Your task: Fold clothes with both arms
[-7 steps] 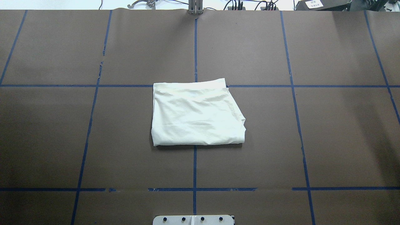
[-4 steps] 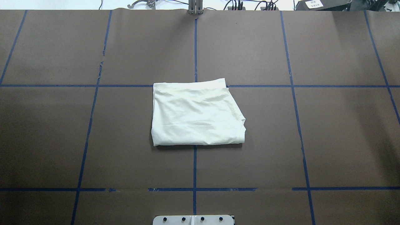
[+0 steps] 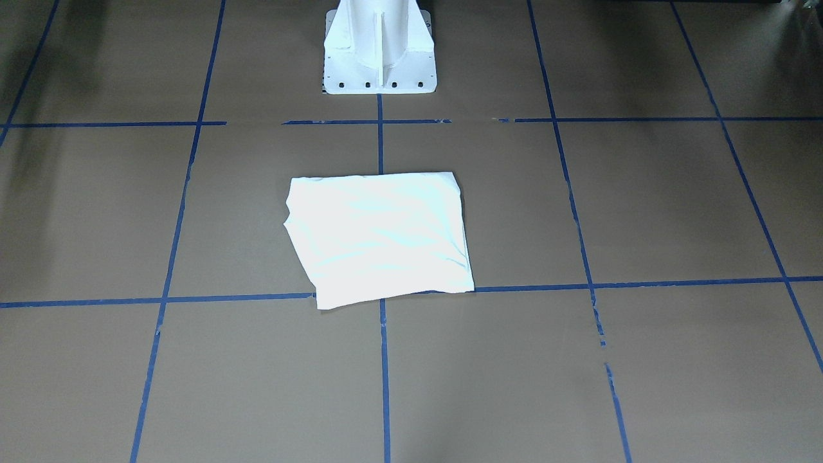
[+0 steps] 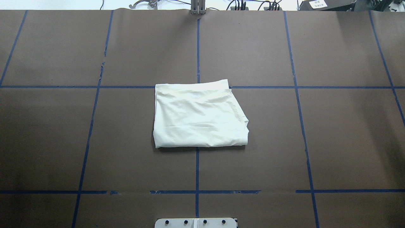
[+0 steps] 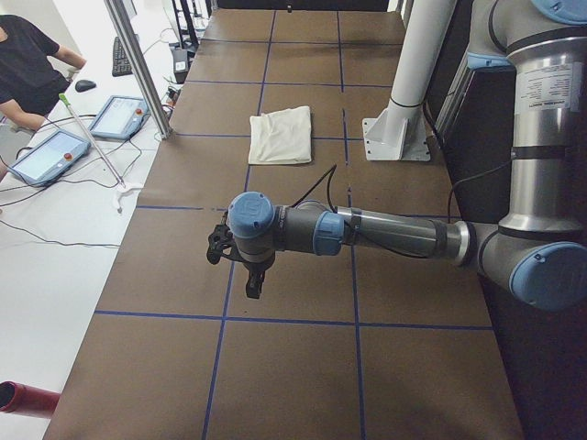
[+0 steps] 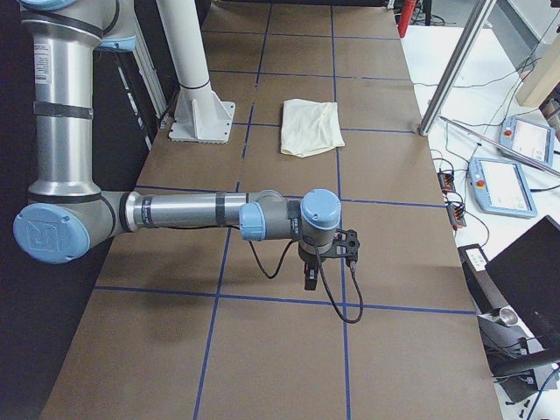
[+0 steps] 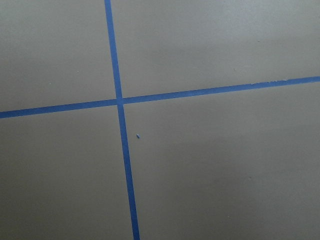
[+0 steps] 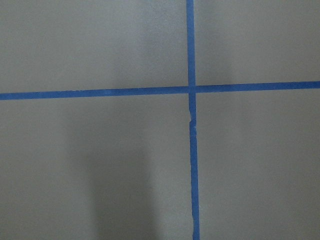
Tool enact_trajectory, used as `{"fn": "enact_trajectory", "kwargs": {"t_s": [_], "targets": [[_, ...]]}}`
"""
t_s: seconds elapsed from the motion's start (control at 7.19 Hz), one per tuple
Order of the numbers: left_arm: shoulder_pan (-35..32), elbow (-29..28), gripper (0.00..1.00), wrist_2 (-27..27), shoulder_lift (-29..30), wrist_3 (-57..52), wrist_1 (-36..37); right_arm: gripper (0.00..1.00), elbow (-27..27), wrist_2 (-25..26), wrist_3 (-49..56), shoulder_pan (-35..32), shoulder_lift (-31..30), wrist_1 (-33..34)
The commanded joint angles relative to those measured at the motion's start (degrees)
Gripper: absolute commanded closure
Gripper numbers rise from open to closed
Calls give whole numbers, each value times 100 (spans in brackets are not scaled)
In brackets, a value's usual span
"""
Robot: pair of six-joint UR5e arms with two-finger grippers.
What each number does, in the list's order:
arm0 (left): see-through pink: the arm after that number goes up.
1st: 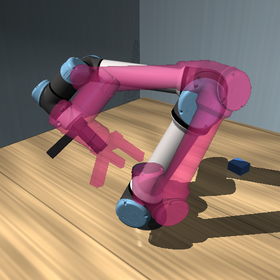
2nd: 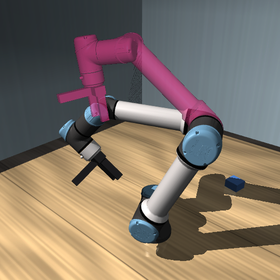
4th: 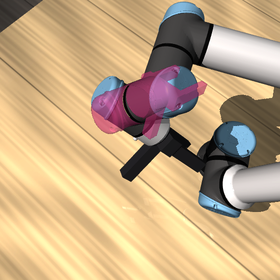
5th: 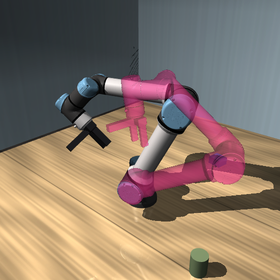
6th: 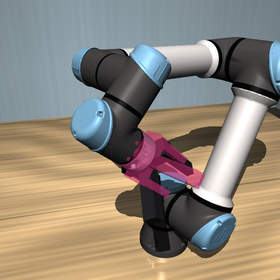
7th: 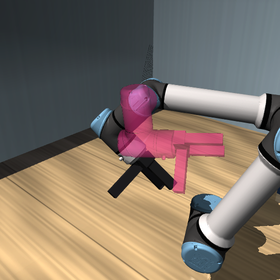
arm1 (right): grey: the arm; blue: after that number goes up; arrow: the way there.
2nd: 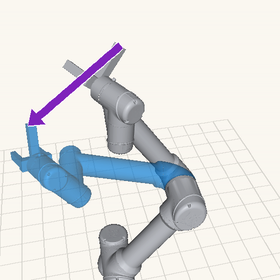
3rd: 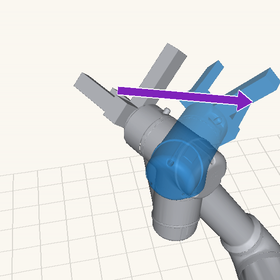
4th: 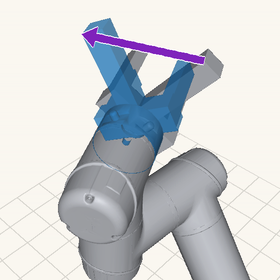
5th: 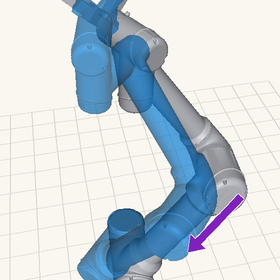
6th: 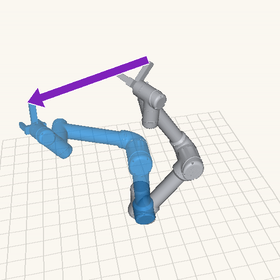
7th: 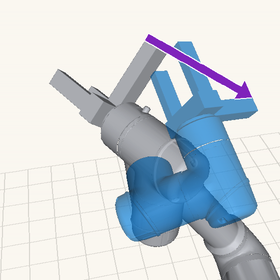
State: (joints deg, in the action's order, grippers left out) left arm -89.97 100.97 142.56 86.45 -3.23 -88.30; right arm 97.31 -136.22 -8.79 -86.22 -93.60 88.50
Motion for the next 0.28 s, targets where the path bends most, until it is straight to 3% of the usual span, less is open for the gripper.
{"fn": "enact_trajectory", "kwargs": {"t_s": [0.0, 0.14], "targets": [[6, 37, 0, -18, 21, 6, 5, 0, 7, -28, -9, 0, 52, 0], [6, 37, 0, -27, 21, 6, 6, 0, -19, -28, -9, 0, 61, 0]]}}
